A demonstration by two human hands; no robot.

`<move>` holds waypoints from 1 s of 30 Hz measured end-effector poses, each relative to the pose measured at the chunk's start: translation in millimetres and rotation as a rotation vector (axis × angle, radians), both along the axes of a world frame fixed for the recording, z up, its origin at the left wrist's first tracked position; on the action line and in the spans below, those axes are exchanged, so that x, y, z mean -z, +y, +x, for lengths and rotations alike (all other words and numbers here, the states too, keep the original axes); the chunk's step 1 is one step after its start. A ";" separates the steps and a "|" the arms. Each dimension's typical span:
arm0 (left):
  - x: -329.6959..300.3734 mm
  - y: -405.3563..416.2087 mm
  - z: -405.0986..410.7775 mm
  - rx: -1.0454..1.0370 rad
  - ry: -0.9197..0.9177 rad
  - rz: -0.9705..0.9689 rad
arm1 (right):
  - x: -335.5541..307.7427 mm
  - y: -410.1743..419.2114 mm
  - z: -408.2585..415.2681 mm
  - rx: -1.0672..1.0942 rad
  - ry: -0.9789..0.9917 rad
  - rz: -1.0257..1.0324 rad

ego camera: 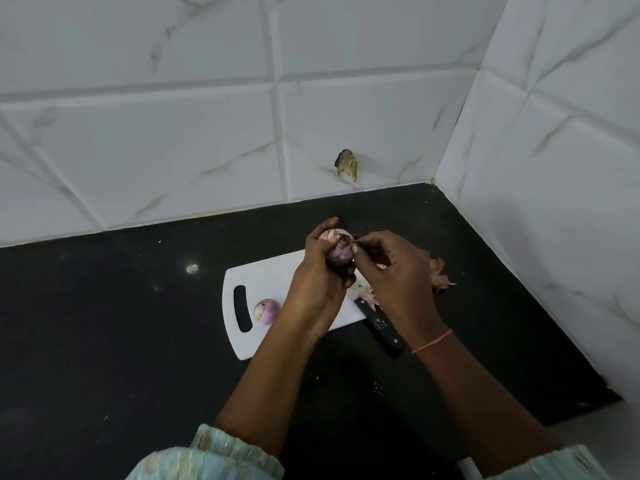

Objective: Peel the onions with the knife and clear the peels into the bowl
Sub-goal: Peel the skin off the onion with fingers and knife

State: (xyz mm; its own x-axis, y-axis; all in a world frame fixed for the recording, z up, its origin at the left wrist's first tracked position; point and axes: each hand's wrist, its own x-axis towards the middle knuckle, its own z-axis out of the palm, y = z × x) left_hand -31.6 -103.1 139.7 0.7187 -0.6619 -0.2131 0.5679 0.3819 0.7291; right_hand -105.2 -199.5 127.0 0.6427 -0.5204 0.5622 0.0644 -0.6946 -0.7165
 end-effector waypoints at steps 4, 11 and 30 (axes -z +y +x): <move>-1.7 2.5 1.6 0.009 -0.019 0.002 | -6.5 1.0 3.2 0.012 -0.003 -0.014; -6.4 4.0 1.9 0.058 0.008 -0.077 | -20.8 -4.0 2.1 -0.028 -0.039 0.084; -9.4 3.1 -0.7 -0.030 -0.065 -0.077 | -19.5 5.0 2.6 0.030 -0.071 0.077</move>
